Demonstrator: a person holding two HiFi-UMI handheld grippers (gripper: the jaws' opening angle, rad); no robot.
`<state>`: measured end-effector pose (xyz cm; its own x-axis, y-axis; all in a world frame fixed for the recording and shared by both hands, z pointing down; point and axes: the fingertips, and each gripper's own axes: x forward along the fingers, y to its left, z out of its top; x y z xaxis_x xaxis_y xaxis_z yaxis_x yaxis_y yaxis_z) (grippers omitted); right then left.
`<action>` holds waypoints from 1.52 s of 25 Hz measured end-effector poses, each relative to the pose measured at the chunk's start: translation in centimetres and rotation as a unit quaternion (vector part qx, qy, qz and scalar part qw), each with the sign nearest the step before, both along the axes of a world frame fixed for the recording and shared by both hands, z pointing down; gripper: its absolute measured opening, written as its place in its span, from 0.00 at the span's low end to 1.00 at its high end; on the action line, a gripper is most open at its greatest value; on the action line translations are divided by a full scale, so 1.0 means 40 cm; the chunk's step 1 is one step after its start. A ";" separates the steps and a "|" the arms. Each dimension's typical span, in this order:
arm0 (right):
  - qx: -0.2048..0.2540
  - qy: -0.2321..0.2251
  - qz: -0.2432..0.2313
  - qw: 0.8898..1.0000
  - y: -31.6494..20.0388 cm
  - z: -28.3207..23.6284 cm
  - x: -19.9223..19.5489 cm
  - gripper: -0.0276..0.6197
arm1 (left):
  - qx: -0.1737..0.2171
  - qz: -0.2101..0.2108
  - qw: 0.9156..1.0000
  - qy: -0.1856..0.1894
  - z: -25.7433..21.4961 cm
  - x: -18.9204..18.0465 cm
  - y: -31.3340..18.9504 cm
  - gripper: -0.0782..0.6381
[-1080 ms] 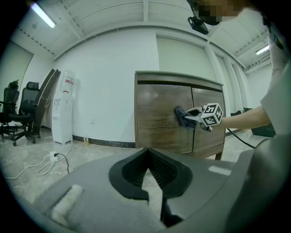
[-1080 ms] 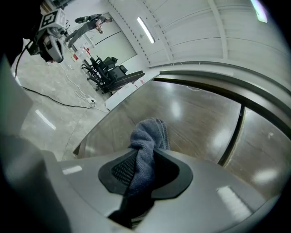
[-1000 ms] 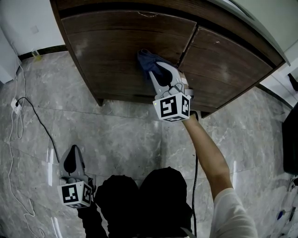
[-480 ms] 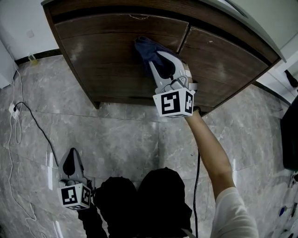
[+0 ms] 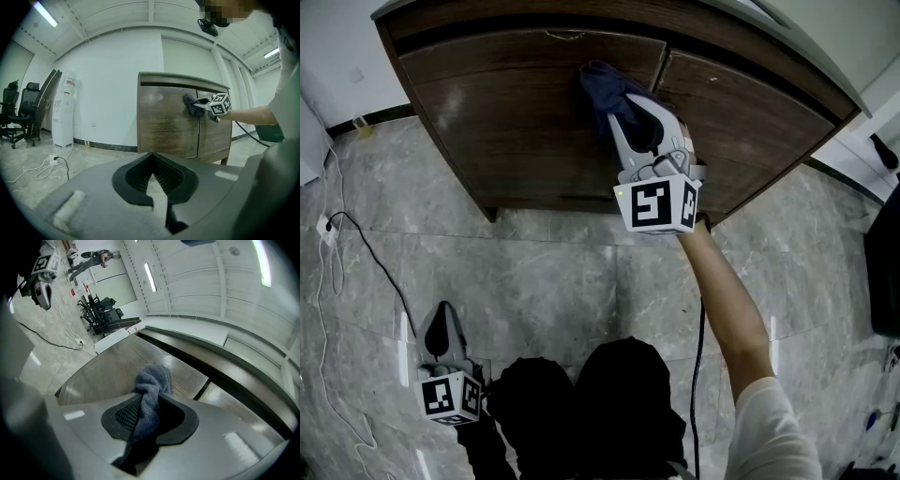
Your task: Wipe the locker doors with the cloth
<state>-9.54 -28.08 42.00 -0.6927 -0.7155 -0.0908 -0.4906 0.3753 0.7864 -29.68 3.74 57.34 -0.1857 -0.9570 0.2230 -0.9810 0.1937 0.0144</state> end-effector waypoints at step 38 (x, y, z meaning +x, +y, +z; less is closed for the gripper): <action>0.012 -0.051 0.134 0.990 -0.070 0.059 0.363 0.16 | -0.012 -0.001 1.000 -0.011 0.007 0.004 0.003 0.11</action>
